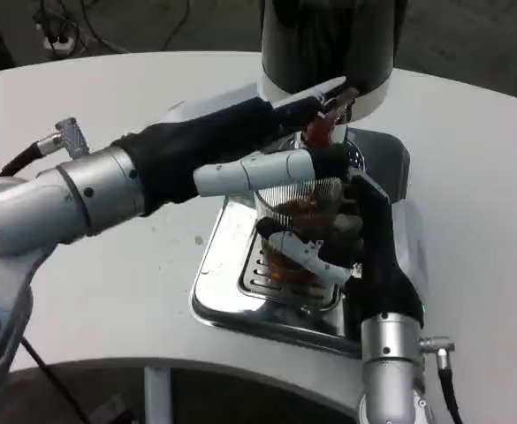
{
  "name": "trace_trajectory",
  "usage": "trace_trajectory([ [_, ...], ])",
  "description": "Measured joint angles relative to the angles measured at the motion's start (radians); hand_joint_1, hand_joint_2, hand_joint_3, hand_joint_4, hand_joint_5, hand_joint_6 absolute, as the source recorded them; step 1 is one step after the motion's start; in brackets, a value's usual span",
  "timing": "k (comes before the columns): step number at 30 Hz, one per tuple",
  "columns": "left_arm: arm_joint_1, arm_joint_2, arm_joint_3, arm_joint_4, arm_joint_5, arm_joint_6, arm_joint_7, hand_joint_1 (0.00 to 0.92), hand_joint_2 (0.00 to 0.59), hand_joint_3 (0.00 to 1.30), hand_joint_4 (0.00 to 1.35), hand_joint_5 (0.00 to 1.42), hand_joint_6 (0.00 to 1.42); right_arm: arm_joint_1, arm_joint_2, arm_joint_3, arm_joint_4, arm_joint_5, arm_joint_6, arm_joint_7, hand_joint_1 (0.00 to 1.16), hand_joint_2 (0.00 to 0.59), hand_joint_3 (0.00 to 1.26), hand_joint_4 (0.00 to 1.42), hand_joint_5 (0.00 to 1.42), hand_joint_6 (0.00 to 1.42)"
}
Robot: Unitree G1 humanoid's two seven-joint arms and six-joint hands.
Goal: Grasp the cup under the faucet to collect the drink, then remove the cup.
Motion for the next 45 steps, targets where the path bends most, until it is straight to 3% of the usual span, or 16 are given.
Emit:
trace_trajectory([
  [8,0.05,-0.075,0.053,-0.024,-0.113,0.092,0.035,0.0,0.071,0.0,0.0,0.0,0.0,0.021,-0.009,-0.002,-0.042,0.0,0.018,0.017,0.83,0.174,0.71,0.78,0.97,0.93],
  [9,0.071,-0.1,0.075,-0.029,-0.152,0.107,0.043,0.0,0.071,0.0,0.0,0.0,0.0,0.025,-0.011,-0.002,-0.048,0.0,0.02,0.019,0.83,0.174,0.71,0.78,0.97,0.93],
  [18,0.142,-0.16,0.129,-0.11,-0.255,0.145,0.085,0.0,0.076,0.0,0.0,0.0,0.0,0.05,-0.015,0.002,-0.086,-0.001,0.031,0.024,0.83,0.174,0.72,0.78,0.99,0.93],
  [33,0.197,-0.151,0.16,-0.199,-0.275,0.145,0.115,0.0,0.075,0.0,0.0,0.0,0.0,0.147,-0.028,0.007,-0.21,-0.011,0.051,0.06,0.83,0.174,0.76,0.8,1.02,0.97],
  [40,0.27,-0.115,0.194,-0.251,-0.243,0.069,0.119,0.0,0.075,0.0,0.0,0.0,0.0,0.271,-0.028,0.025,-0.352,-0.013,0.061,0.099,0.83,0.174,0.76,0.81,1.03,0.97],
  [45,0.321,-0.112,0.243,-0.298,-0.234,0.023,0.15,0.0,0.075,0.0,0.0,0.0,0.0,0.328,-0.023,0.048,-0.446,-0.017,0.067,0.122,0.83,0.174,0.75,0.81,1.03,0.97],
])
